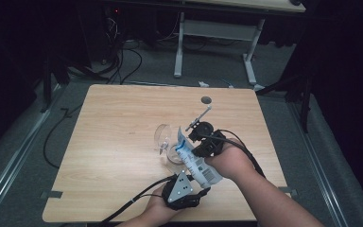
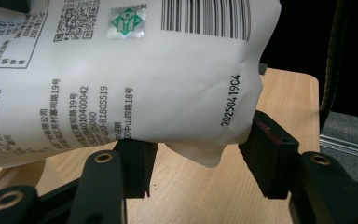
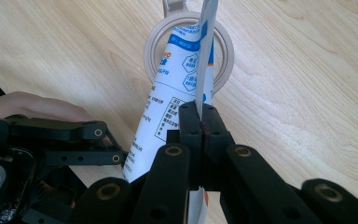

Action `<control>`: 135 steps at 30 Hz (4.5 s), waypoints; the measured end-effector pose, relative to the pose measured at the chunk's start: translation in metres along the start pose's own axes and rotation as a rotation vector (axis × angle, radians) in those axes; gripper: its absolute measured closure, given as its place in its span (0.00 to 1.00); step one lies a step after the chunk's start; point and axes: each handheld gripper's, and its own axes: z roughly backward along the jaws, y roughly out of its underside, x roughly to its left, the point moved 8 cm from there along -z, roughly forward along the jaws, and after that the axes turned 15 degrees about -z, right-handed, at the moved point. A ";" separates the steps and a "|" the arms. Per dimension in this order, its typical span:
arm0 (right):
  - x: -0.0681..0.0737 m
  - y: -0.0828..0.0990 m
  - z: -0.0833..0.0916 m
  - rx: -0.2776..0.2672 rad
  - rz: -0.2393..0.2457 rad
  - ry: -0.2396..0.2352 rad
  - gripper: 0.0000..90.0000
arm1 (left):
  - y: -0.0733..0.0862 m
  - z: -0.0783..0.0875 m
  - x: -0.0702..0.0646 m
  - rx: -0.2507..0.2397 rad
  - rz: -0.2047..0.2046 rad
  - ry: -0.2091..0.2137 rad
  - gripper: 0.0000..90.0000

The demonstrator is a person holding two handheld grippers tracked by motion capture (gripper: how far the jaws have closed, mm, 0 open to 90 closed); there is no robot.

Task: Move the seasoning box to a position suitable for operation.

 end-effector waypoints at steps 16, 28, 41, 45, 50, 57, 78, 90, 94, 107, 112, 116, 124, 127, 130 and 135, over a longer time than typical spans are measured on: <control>0.000 -0.003 0.000 -0.001 0.009 -0.003 1.00 | -0.002 0.001 0.001 -0.001 0.006 0.002 0.53; 0.000 -0.004 0.000 -0.001 0.014 0.001 1.00 | -0.003 0.002 0.002 -0.007 0.011 0.000 0.53; 0.002 -0.007 0.000 0.002 0.015 0.002 1.00 | -0.004 0.002 0.003 -0.013 0.019 -0.003 0.53; 0.002 -0.008 0.000 0.000 0.025 0.001 1.00 | -0.004 0.003 0.004 -0.015 0.021 -0.004 0.53; 0.002 -0.009 0.001 0.004 0.021 0.004 1.00 | -0.004 0.002 0.005 -0.018 0.027 -0.003 0.53; 0.001 -0.010 0.000 -0.003 0.026 0.003 1.00 | -0.005 0.002 0.006 -0.016 0.026 0.000 0.53; 0.001 -0.011 0.000 -0.001 0.026 0.002 1.00 | -0.006 0.002 0.007 -0.020 0.022 -0.002 0.54; 0.001 -0.012 0.000 -0.004 0.033 0.001 1.00 | -0.006 0.003 0.008 -0.021 0.019 -0.005 0.54; 0.001 -0.012 0.000 -0.004 0.035 0.000 1.00 | -0.006 0.003 0.009 -0.021 0.019 -0.005 0.54; 0.001 -0.013 -0.001 -0.007 0.033 0.000 1.00 | -0.006 0.003 0.010 -0.020 0.020 -0.006 0.55; 0.001 -0.013 0.000 -0.007 0.035 -0.001 1.00 | -0.006 0.003 0.010 -0.021 0.019 -0.008 0.55; 0.001 -0.013 0.000 -0.007 0.033 -0.001 1.00 | -0.007 0.003 0.010 -0.022 0.018 -0.008 0.55; 0.001 -0.013 0.000 -0.005 0.032 -0.001 1.00 | -0.006 0.003 0.010 -0.022 0.019 -0.008 0.55; 0.001 -0.013 -0.001 -0.003 0.029 -0.001 1.00 | -0.006 0.003 0.010 -0.021 0.018 -0.009 0.55; 0.001 -0.013 -0.001 -0.002 0.034 0.000 1.00 | -0.006 0.003 0.010 -0.022 0.020 -0.008 0.55; 0.001 -0.014 -0.001 0.001 0.037 0.005 1.00 | -0.007 0.003 0.010 -0.026 0.024 -0.006 0.55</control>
